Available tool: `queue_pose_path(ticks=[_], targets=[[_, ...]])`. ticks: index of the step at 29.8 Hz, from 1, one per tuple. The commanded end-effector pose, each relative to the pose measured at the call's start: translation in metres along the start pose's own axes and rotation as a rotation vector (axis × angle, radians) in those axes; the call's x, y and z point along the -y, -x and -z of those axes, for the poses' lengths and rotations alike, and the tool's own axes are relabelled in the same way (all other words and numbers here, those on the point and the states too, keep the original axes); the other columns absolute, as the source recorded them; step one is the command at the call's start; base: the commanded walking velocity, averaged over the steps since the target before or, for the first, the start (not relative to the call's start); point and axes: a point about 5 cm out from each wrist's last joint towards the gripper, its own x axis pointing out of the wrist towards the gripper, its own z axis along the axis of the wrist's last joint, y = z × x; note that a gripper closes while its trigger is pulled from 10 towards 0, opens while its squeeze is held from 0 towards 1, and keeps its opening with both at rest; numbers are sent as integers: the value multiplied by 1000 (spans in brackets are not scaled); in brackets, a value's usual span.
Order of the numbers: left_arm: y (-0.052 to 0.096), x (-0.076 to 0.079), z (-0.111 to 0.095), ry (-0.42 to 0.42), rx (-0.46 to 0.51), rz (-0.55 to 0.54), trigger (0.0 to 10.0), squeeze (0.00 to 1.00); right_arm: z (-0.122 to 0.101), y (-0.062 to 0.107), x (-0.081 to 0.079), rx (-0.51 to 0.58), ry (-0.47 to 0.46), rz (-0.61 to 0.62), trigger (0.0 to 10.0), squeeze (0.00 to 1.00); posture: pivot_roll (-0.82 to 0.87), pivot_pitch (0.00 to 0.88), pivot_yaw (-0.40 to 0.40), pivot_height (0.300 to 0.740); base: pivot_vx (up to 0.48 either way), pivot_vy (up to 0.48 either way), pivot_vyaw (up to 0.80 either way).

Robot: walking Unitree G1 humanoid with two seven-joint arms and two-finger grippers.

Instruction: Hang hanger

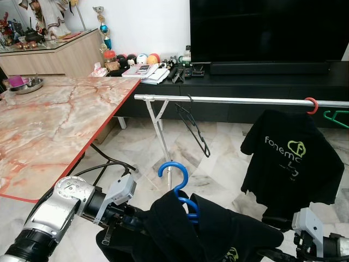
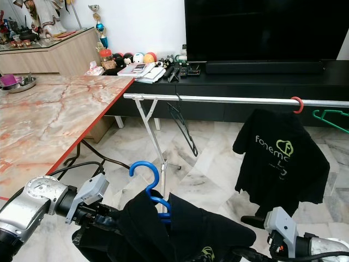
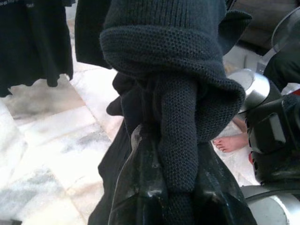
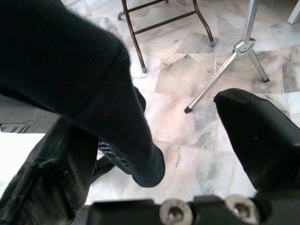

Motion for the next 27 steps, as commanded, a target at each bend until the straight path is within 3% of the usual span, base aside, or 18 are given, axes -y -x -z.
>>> queue_pose_path(ticks=[1,8,9,10,11,27], targets=[[7,2,-10,-31,24,18,0,0,-4,2,4,19,11,13,10000,0,0,0,97,740,0,0,0],[5,2,-11,-33,23,21,0,0,-3,-5,4,40,0,2,10000,0,3,0,99,740,0,0,0],[5,1,-11,-33,23,21,0,0,-3,-6,3,44,-6,-6,7529,0,3,0,99,740,0,0,0],[4,1,-12,-32,25,22,0,0,-3,-7,3,48,-9,-12,4392,0,4,0,98,740,0,0,0],[3,1,-13,-33,27,22,0,0,-3,-7,2,50,-13,-18,0,0,4,0,98,740,0,0,0],[-2,-1,-15,-27,53,22,0,0,-3,-14,0,57,-25,-43,0,0,6,0,91,740,0,0,0]])
